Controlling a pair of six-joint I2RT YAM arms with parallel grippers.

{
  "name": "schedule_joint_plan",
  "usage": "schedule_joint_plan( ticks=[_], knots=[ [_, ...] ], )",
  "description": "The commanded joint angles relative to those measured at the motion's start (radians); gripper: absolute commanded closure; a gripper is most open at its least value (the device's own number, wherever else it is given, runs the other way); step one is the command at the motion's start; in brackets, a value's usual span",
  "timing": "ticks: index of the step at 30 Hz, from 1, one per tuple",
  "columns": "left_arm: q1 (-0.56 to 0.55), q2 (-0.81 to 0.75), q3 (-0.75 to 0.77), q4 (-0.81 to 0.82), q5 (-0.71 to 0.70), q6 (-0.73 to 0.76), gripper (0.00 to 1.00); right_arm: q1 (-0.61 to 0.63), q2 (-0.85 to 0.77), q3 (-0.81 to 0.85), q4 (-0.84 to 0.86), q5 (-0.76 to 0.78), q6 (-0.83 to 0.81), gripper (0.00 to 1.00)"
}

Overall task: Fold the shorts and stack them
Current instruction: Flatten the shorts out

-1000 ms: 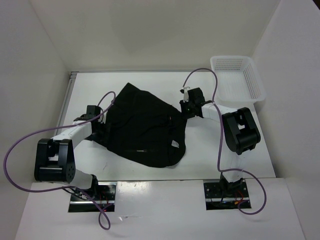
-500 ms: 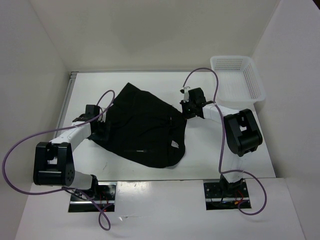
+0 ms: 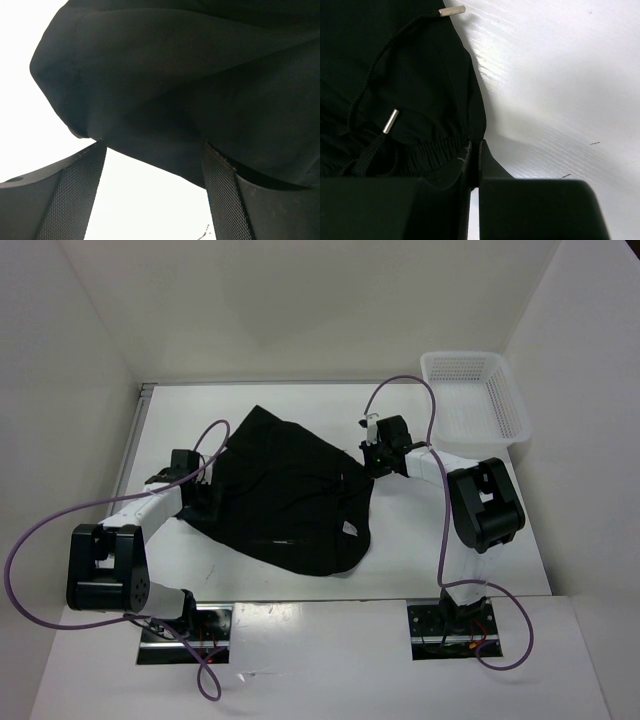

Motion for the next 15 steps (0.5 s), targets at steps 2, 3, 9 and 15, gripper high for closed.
schedule_joint_plan(
  ticks=[2, 3, 9, 15],
  knots=[
    [0.005, -0.014, 0.022, 0.014, 0.029, 0.002, 0.17, -0.003, -0.048, 0.003, 0.002, -0.009, -0.028, 1.00],
    [0.005, -0.014, 0.022, 0.014, 0.038, 0.002, 0.14, -0.003, -0.048, 0.003, 0.002, -0.009, -0.028, 1.00],
    [0.005, 0.010, 0.060, -0.005, 0.115, 0.002, 0.10, -0.003, -0.048, 0.012, 0.002, -0.009, -0.037, 1.00],
    [0.005, 0.085, 0.113, -0.005, 0.214, 0.002, 0.07, -0.003, -0.048, 0.012, 0.002, -0.020, -0.057, 1.00]
  ],
)
